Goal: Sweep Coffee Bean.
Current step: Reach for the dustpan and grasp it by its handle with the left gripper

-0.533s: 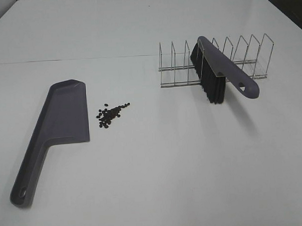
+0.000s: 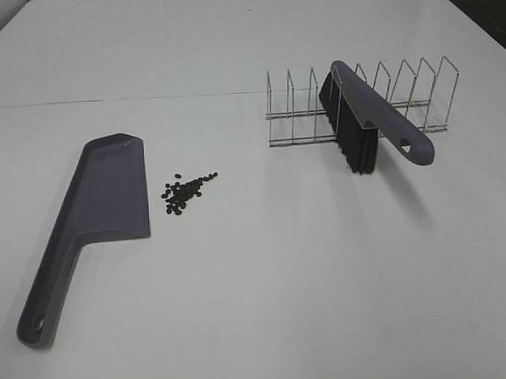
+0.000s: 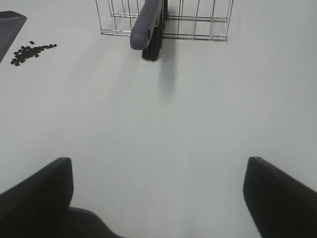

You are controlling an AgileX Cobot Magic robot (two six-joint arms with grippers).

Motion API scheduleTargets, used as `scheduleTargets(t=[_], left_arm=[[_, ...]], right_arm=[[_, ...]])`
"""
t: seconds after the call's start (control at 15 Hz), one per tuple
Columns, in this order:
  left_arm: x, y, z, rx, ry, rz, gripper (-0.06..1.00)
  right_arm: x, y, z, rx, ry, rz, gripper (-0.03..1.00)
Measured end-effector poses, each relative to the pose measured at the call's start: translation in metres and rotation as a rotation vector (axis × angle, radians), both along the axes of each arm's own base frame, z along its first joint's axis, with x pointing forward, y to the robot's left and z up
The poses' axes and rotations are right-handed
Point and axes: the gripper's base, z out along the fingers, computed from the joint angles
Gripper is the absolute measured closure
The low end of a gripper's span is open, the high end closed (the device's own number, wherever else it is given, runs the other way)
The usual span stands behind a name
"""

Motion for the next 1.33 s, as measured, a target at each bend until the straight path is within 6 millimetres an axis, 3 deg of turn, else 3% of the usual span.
scheduleTargets(t=[1.33], left_arm=[[0.0,0.0003,0.0,0.001,0.0,0.004,0.13]], right_arm=[[0.0,0.0001,0.0,0.001,0.0,0.001,0.17]])
